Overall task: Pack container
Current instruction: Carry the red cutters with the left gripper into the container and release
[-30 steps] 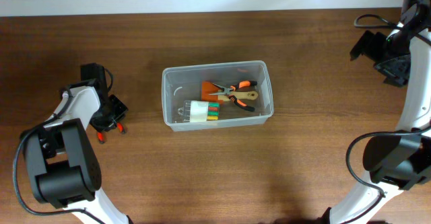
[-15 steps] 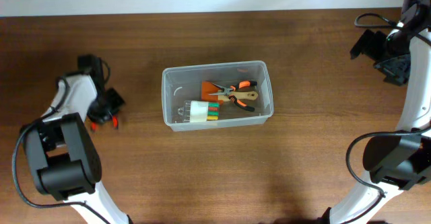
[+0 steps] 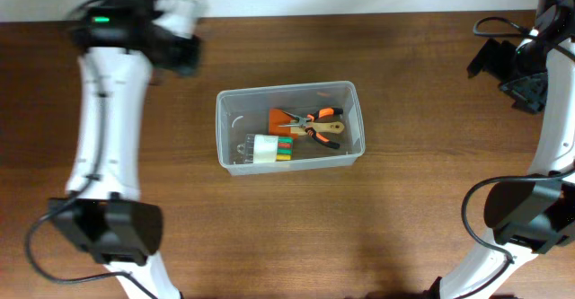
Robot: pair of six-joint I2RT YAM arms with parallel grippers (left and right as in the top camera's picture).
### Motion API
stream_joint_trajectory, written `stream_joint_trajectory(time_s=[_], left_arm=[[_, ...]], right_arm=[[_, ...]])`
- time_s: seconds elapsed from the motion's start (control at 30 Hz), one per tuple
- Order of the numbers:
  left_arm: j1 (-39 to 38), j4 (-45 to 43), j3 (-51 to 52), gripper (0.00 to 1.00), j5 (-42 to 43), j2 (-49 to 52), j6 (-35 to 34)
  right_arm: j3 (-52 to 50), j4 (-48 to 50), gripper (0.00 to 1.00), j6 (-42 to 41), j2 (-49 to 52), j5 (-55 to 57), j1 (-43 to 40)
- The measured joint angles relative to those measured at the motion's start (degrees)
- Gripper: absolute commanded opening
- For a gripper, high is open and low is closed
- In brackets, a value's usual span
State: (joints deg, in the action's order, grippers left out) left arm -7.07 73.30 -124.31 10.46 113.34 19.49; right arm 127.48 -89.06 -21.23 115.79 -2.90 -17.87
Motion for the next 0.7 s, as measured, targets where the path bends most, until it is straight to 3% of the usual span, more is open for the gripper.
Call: stream_joint_trajectory(time_s=[0.33,0.57,0.67,0.7], left_arm=[[-20.2,1.1,10.1,0.02,1.6,0.3,28.8],[-23.8,-8.2,18.1,0.03,1.6,5.3,36.0],[-23.8,-9.3,19.2,0.31,1.5,8.7,37.2],[-23.8,-9.4,19.4,0.53,1.5,9.6,37.5]], right_arm=[[0.0,0.0,0.98,0.0,0.0,0.0,0.0],[0.0,0.0,0.98,0.0,0.0,0.0,0.0],[0.0,0.0,0.98,0.0,0.0,0.0,0.0],[0.0,0.0,0.98,0.0,0.0,0.0,0.0]])
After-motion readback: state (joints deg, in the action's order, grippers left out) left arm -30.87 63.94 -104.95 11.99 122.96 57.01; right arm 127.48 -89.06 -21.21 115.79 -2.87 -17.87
